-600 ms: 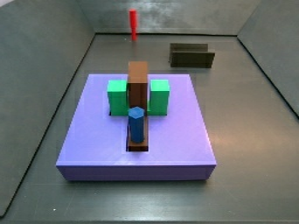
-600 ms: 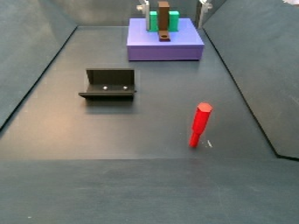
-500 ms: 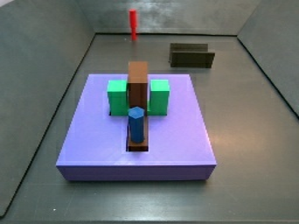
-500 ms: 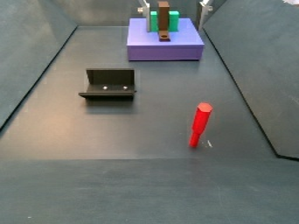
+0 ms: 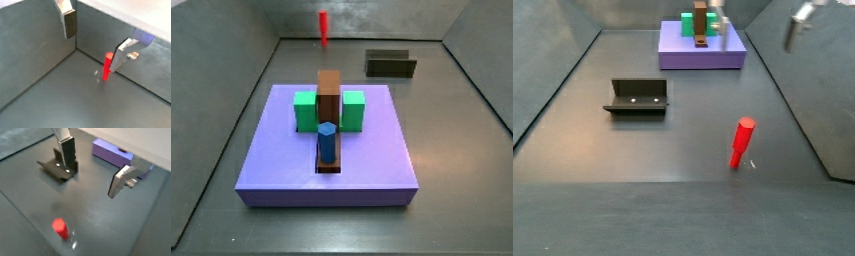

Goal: Pick up the red object. Move up. Move to above the board. Insert the red object.
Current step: Pick up the red object.

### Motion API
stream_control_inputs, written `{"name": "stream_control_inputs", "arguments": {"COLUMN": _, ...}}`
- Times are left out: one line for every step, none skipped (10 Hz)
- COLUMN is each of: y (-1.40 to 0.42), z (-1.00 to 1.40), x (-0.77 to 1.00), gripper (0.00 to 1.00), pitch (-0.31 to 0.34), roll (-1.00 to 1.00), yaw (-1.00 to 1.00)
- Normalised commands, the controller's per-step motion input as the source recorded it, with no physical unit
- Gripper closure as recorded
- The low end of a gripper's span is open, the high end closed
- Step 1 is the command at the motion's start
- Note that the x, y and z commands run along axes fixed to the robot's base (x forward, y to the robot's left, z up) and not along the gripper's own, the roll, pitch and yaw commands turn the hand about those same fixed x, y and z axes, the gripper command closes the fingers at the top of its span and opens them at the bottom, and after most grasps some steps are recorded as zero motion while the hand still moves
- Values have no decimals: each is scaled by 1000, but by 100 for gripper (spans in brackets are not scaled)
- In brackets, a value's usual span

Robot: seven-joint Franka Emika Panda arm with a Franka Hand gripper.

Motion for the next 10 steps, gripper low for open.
{"name": "stream_control_inputs", "arguments": {"y": 497, "z": -11, "x": -29, "gripper": 0, "pitch": 0, "roll": -41, "yaw": -469}}
{"name": "stream_control_inputs", "arguments": {"y": 557, "z": -34, "x": 354, "gripper": 0, "pitch": -67, "roll": -173, "yaw": -357}}
{"name": "stream_control_inputs", "arguments": {"y": 609, "z": -126, "x": 320, "gripper": 0, "pitch": -100, "roll": -219, "yaw": -86}}
{"name": "stream_control_inputs", "arguments": {"y": 586, "z": -237, "x": 366, "gripper": 0, "pitch": -127, "roll": -229, "yaw": 86}}
{"name": "stream_control_inputs", "arguments": {"y": 554, "z": -280, "x": 186, "gripper": 0, "pitch": -137, "roll": -167, "yaw": 243}}
{"name": "stream_control_inputs", "arguments": {"y": 483, "z": -269, "x": 0, "gripper": 0, "pitch": -159, "roll": -70, "yaw": 451}}
{"name": "stream_control_inputs", "arguments": {"y": 300, "z": -131, "x": 109, "gripper": 0, "pitch": -104, "roll": 0, "yaw": 394}}
{"name": "stream_control_inputs", "arguments": {"y": 97, "z": -106, "x": 309, "gripper": 0, "pitch": -27, "roll": 67, "yaw": 274}}
{"name": "stream_control_inputs", "arguments": {"y": 63, "z": -171, "x": 406, "gripper": 0, "pitch": 0, "roll": 120, "yaw": 237}}
{"name": "stream_control_inputs", "arguments": {"y": 0, "z": -209, "x": 583, "gripper": 0, "pitch": 0, "roll": 81, "yaw": 94}}
